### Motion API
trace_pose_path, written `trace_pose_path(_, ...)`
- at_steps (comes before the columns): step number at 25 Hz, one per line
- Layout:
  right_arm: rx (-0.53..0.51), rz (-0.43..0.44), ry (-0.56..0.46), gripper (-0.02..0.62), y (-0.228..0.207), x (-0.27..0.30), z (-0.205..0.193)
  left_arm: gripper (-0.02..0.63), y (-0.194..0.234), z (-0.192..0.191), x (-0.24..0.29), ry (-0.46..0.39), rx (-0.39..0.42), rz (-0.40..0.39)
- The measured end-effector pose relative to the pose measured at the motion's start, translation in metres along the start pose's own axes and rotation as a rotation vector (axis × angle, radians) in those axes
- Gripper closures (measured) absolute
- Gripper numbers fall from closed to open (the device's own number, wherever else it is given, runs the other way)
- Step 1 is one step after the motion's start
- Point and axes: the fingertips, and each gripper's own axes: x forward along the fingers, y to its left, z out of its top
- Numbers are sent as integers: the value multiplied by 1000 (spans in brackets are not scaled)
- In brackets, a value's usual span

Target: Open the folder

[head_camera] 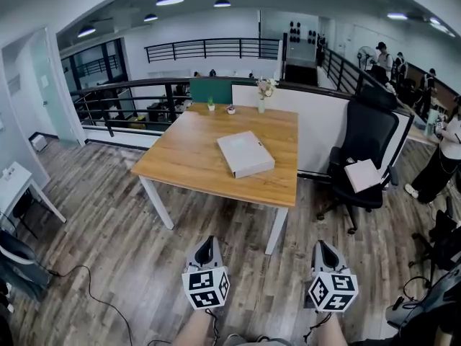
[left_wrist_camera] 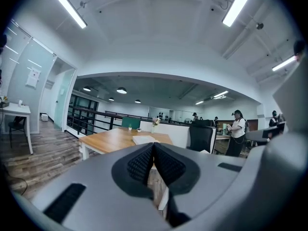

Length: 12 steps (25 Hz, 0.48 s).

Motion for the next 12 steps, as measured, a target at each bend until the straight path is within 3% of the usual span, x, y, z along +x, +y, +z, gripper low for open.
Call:
trace_pose_path(3, 5, -10, 9, 594, -1, -1, -4, 602, -3, 1, 1, -3, -9, -32)
trace_pose_path(5, 6, -16, 16, 594, 2, -1, -7, 503, -3, 1, 2, 0, -7, -53)
trace_pose_path(12, 9, -29, 21, 594, 10, -2, -10, 418, 1, 5, 10, 0, 34, -78)
